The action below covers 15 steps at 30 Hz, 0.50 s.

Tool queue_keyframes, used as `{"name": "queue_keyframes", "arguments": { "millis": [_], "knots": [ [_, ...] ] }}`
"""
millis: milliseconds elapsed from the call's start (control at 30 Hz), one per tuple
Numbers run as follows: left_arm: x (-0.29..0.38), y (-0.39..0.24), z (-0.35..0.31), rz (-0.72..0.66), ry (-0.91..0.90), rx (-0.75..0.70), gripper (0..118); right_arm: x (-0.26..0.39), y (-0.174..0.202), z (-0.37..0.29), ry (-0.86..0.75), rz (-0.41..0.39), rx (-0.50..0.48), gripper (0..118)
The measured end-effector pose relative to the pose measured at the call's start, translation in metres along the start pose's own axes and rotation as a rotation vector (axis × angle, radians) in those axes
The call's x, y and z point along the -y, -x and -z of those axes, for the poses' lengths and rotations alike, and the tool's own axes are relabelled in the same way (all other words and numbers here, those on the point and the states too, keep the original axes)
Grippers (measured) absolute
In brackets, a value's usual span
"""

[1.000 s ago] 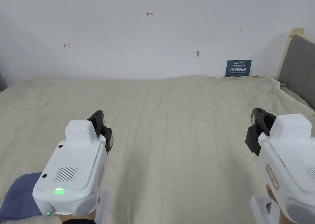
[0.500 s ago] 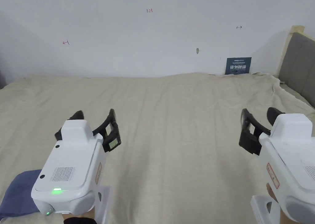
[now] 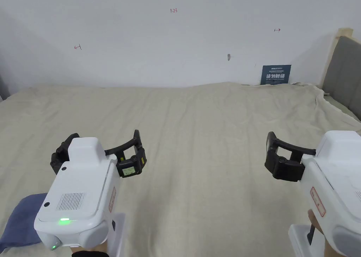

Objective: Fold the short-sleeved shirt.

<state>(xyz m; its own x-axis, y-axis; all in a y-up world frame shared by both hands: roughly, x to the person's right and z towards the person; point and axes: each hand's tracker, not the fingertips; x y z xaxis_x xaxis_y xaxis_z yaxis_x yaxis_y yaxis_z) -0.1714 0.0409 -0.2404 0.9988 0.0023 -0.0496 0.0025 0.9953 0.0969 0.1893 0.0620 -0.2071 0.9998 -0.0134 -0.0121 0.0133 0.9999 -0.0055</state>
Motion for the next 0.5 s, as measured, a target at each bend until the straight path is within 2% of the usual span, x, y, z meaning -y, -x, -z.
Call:
{"name": "queue_keyframes", "arguments": {
  "millis": [500],
  "knots": [
    [-0.0045, -0.0018, 0.001, 0.009, -0.01, 0.003, 118, -0.0066, 0.0, -0.0038, -0.03, -0.002, 0.019, 118]
  ]
}}
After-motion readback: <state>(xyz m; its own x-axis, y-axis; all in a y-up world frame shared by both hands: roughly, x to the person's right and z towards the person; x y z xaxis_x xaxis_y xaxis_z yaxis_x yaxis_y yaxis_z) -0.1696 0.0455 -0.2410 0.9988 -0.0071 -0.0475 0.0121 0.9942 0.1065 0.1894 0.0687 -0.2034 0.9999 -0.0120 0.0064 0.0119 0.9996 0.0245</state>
